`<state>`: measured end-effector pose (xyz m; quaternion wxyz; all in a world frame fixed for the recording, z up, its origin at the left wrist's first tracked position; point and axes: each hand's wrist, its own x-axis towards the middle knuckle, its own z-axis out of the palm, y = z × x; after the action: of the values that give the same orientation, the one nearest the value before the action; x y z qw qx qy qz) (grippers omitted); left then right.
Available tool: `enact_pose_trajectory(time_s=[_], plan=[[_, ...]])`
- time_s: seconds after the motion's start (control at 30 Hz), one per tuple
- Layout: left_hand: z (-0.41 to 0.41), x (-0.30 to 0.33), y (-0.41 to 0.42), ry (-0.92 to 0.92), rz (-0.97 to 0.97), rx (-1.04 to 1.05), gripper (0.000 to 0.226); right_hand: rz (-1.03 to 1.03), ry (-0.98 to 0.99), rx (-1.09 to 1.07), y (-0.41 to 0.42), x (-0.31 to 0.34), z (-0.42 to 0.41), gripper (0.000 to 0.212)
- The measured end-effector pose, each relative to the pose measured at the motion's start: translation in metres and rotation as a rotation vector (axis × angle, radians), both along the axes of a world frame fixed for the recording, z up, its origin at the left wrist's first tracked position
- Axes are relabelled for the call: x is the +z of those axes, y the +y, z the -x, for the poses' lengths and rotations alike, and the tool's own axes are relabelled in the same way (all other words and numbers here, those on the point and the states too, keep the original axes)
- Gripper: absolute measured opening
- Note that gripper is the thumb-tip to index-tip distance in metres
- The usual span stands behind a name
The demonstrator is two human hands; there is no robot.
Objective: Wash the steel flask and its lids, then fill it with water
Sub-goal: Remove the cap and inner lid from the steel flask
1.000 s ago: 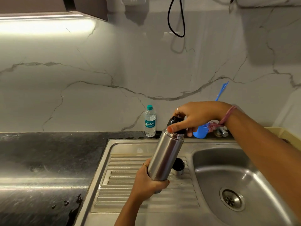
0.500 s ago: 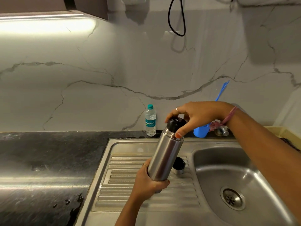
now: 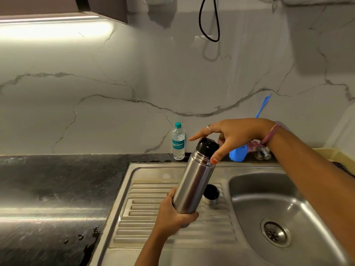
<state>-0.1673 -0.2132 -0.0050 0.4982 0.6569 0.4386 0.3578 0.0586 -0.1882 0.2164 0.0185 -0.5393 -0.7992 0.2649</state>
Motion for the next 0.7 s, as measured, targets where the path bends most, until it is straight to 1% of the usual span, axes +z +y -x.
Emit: enact_pose_trajectory(time_s=[0.07,0.13,0.2,0.27,0.3,0.47,0.6,0.7], plan=[[0.000,-0.001,0.001,0.009,0.000,-0.004,0.071,0.021,-0.021,-0.042,0.003,-0.005,0.004,0.075],[-0.001,-0.001,0.001,0.014,-0.003,-0.004,0.070,0.024,-0.056,-0.106,0.006,-0.009,0.008,0.067],[-0.002,-0.002,0.001,0.015,-0.005,-0.010,0.070,-0.001,-0.073,-0.095,0.010,-0.009,0.006,0.054],[-0.001,-0.003,0.001,0.012,-0.009,-0.014,0.071,-0.005,-0.006,-0.052,0.011,-0.008,0.001,0.046],[0.000,-0.004,0.002,0.012,-0.011,-0.014,0.072,-0.009,0.030,-0.037,0.010,-0.008,-0.003,0.045],[0.003,-0.013,0.004,-0.002,0.022,0.023,0.072,-0.027,0.264,-0.091,0.003,-0.005,-0.027,0.056],[0.004,-0.017,0.003,-0.015,0.038,0.057,0.070,-0.131,0.439,-0.271,-0.003,-0.023,-0.044,0.061],[0.004,-0.019,0.002,-0.050,0.067,0.092,0.070,-0.209,0.571,-0.444,-0.007,-0.056,-0.049,0.056]])
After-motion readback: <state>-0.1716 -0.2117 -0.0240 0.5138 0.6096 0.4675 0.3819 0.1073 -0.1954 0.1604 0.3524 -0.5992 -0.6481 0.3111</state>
